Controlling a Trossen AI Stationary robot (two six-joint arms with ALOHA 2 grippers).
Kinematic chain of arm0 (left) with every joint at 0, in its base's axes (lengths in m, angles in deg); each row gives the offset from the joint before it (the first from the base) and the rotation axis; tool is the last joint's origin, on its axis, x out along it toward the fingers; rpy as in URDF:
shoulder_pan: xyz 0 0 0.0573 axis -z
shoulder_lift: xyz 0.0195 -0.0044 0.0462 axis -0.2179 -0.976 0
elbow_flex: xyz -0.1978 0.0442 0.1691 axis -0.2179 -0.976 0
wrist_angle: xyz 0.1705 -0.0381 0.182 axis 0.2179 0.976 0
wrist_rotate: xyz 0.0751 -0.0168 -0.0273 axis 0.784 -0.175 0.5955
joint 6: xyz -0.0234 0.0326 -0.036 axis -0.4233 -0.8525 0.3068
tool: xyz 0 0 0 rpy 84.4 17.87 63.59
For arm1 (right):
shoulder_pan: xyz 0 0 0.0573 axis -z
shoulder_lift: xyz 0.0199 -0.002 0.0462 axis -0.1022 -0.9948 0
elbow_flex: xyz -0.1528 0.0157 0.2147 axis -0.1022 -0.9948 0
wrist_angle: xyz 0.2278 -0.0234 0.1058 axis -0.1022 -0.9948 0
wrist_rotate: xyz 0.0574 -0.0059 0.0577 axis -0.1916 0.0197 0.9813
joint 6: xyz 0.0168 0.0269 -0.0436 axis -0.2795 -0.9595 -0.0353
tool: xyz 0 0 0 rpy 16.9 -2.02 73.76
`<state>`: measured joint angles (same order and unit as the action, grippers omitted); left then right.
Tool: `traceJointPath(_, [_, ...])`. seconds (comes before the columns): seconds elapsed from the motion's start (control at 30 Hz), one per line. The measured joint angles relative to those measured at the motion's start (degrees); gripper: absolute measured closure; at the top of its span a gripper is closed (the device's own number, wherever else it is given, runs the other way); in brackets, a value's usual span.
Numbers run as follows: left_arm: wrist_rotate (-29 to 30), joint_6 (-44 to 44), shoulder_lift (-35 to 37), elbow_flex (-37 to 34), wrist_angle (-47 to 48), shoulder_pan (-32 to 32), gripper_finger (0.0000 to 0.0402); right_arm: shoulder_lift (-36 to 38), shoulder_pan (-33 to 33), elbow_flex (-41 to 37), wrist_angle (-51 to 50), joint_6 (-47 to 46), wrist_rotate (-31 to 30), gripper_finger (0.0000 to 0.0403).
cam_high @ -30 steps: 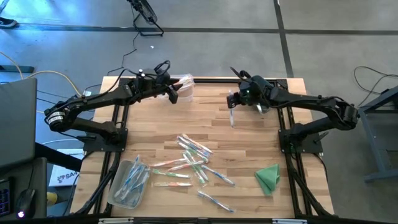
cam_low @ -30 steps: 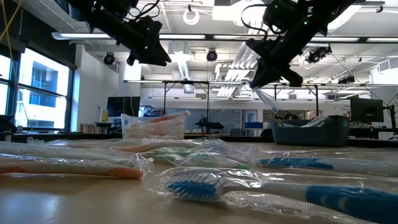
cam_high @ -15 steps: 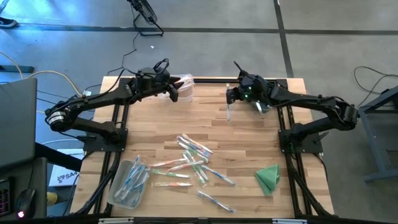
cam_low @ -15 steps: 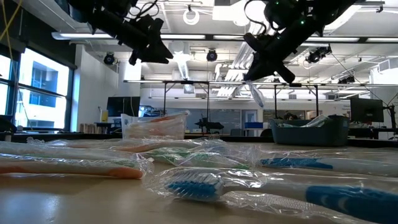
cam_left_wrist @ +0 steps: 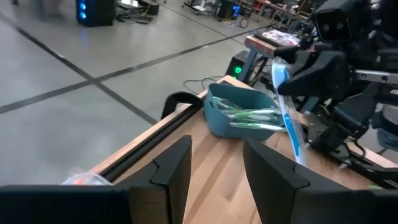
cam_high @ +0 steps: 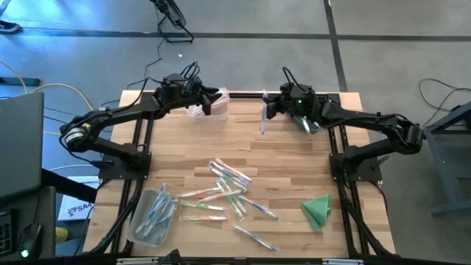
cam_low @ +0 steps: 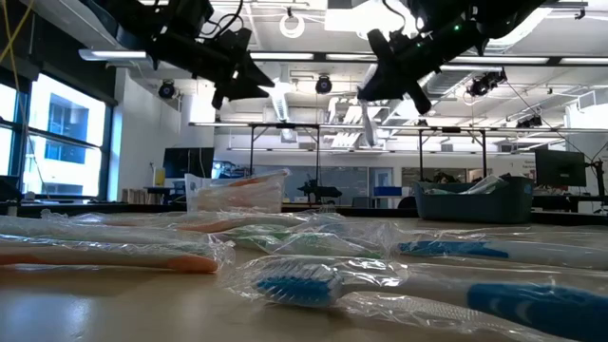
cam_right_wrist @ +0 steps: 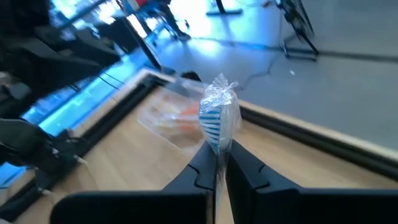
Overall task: Pick & Place Toothbrushes
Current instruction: Put the blue toothbrush into the gray bin
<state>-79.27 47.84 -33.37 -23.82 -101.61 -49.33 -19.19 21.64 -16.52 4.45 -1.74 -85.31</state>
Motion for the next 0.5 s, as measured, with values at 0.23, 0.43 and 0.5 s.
traceJointPath(0.23, [-3.1,2.5,-2.6,0.0,-1.8,0.0,0.0259,0.0,-0.2,0.0,5.6,3.3,0.5,0.0396])
traceJointPath(0.43, [-5.9,3.8,-4.0,0.0,-5.1,0.0,0.0259,0.0,-1.8,0.0,9.0,7.7,0.3,0.0396])
traceJointPath(0.5, [-6.1,3.8,-4.0,0.0,-5.8,0.0,0.0259,0.0,-2.3,0.0,9.8,8.6,0.1,0.0396])
